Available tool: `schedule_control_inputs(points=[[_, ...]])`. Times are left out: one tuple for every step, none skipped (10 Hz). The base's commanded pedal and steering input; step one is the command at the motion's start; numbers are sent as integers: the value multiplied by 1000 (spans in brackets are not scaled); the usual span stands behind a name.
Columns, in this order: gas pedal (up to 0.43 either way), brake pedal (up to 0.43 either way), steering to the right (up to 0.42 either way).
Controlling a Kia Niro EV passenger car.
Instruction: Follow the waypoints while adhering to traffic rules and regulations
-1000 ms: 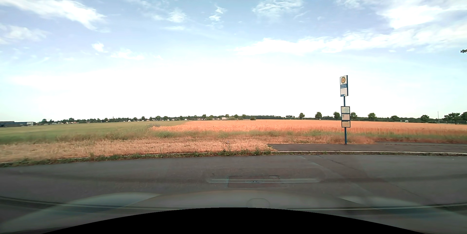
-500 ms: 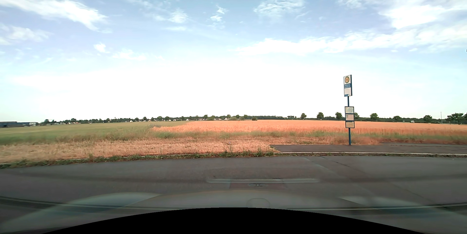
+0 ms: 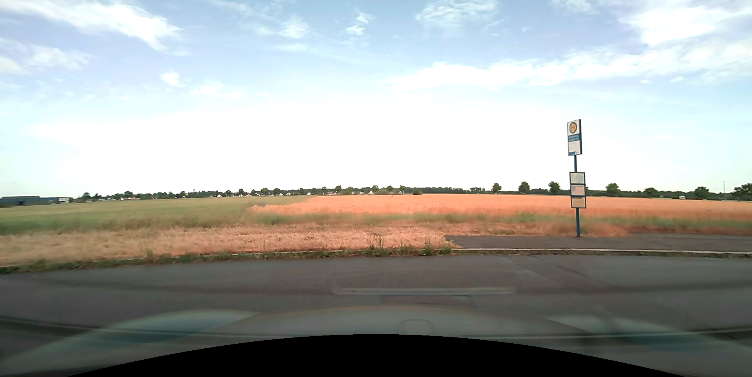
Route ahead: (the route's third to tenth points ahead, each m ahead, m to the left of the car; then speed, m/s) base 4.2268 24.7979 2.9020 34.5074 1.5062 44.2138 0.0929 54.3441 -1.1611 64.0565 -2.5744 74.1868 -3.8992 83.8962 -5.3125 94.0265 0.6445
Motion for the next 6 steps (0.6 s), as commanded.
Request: schedule_control_inputs(points=[[87, 0, -464], [130, 0, -491], [138, 0, -527], [157, 0, -564], [169, 0, -597], [177, 0, -611]])
